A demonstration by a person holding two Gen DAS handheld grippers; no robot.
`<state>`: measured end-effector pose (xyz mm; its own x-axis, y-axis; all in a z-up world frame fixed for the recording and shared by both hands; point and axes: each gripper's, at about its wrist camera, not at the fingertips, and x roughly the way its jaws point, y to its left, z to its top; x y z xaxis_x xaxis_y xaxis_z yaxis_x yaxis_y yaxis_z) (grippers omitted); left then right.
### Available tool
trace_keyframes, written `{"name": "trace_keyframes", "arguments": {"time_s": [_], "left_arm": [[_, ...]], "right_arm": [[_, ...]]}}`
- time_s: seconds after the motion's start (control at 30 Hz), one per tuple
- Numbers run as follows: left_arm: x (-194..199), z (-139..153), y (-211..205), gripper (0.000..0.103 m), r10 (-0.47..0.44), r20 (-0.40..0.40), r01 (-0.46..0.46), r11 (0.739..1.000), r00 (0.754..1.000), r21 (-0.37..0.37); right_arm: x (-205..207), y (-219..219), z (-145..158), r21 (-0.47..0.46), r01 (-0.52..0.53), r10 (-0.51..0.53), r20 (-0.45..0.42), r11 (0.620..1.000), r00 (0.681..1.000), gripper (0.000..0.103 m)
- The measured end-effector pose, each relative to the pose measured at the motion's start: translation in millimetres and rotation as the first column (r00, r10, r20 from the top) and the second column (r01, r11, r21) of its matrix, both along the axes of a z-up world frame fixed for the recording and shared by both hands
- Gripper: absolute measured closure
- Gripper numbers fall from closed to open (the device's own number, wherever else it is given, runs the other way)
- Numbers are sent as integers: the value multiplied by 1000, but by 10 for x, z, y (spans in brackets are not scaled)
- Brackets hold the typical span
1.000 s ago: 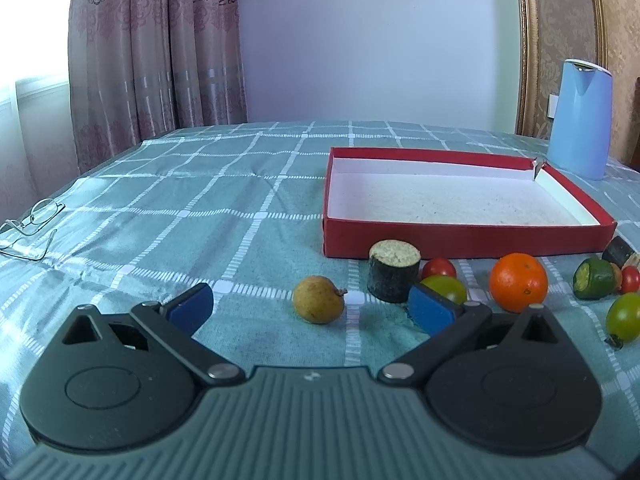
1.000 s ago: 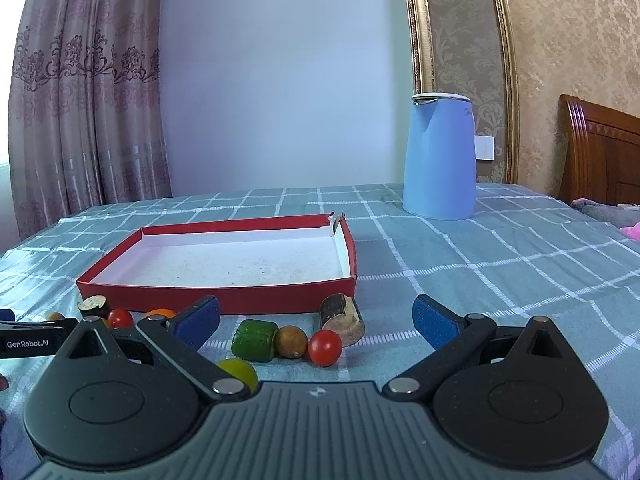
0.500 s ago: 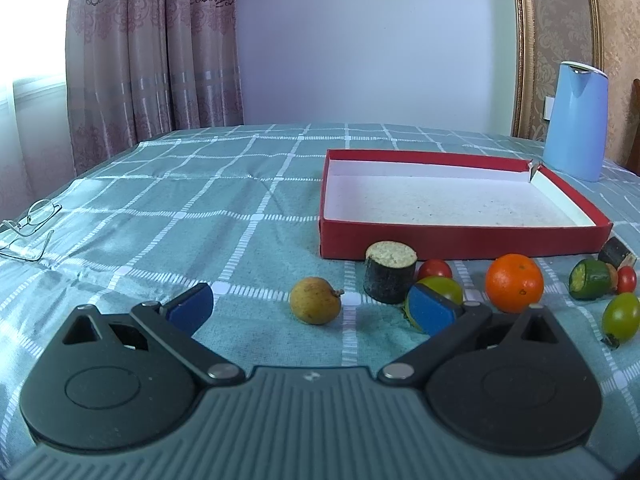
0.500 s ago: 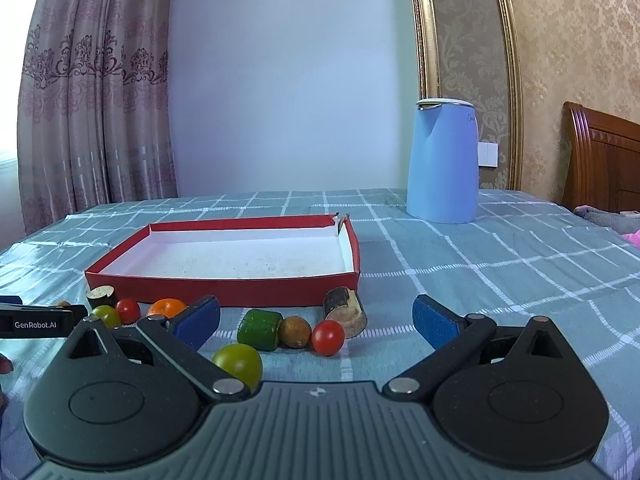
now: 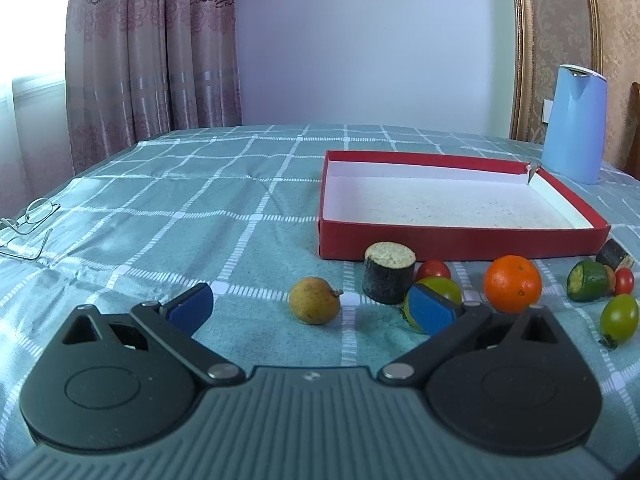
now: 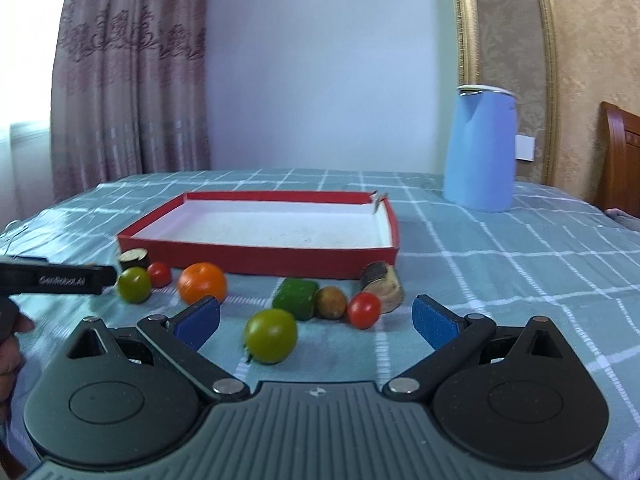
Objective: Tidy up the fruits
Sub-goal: 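Grasp the small yellow-green tomato with the right gripper, then carry the tomato into the red tray and open the right gripper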
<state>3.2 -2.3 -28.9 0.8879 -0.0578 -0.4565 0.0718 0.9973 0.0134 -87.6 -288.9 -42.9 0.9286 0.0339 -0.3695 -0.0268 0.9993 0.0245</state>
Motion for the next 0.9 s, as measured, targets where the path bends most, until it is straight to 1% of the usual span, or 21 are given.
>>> {"name": "trace_keyframes", "arguments": {"time_s": [0.1,0.17,0.3,0.33,0.37,0.4,0.47,0.67,0.77,0.83,0.9], "left_arm": [[-1,1,1,0,-1,2,1,1000,1000,-3],[-3,2,2,0,1,3,-1,1000,1000,-6],[-6,3,7,0,3,6,-3,1000,1000,-11],[-12,2,8,0,1,7,-1,1000,1000,-12],[-13,2,11,0,0,7,0,1000,1000,-12],[-14,2,14,0,1,7,-1,1000,1000,-13],[-10,2,16,0,-1,8,1,1000,1000,-14],[-13,3,20,0,1,7,-1,1000,1000,-14],[-17,4,27,0,-3,10,3,1000,1000,-16],[-18,4,30,0,-3,10,3,1000,1000,-15],[-33,3,39,0,-5,17,5,1000,1000,-20]], "right_arm": [[46,56,-15,-1,-36,36,-24,999,999,2],[104,90,-23,6,-61,61,-49,998,997,19],[253,108,-73,33,-72,75,-107,997,991,40],[287,98,-85,49,-76,81,-120,996,989,49],[319,87,-99,63,-77,85,-130,995,988,53],[344,81,-111,66,-76,85,-140,995,987,54],[377,81,-132,68,-78,87,-150,995,985,70],[336,47,-84,88,-83,96,-150,993,984,71],[338,11,102,90,-85,93,-96,992,991,71],[442,-38,228,82,-72,77,-69,994,995,71],[640,-121,317,101,-65,72,-64,993,995,71]]}}
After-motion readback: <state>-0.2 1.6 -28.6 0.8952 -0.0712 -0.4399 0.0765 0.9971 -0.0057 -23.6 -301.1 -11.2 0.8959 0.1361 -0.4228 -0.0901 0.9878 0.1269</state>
